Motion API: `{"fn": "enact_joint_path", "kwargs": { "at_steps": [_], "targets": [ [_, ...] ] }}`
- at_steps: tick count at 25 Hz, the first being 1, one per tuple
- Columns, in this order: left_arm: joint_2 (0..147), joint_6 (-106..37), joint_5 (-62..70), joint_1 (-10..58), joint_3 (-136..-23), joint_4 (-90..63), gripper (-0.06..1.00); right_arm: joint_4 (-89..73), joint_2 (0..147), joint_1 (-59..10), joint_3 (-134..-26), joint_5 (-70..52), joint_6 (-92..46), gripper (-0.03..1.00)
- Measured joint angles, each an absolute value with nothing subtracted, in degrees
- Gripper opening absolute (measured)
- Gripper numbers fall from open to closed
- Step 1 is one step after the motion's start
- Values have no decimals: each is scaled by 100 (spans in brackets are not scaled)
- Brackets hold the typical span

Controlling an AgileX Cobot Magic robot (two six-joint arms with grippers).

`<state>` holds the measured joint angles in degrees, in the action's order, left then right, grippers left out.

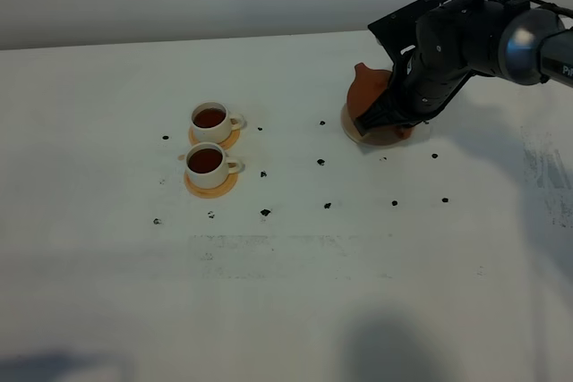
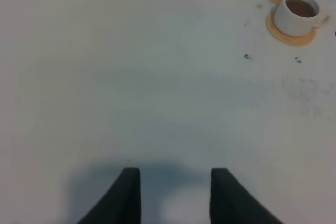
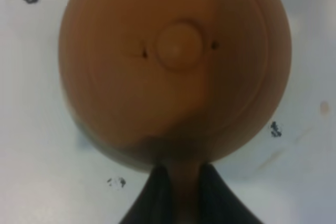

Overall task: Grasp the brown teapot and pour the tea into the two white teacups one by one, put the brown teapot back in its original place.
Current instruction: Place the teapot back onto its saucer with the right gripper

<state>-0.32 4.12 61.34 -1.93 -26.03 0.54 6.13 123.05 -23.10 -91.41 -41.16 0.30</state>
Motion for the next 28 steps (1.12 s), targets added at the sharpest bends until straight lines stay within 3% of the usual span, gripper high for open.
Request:
{"fn": "enact_joint_path", "kwargs": {
  "at_steps": [20,23,28],
  "targets": [
    [-32,412,6134,-193,-2603,54,31,596,12400,-2304,-9141,-4244,177,10],
    [-32,412,6134,-193,-2603,54,31,596,12395,-2304,-9141,-4267,181,16],
    [-32,412,6134,-193,-2603,54,31,610,12359,-2304,-9141,-4350,285,37]
  ]
}}
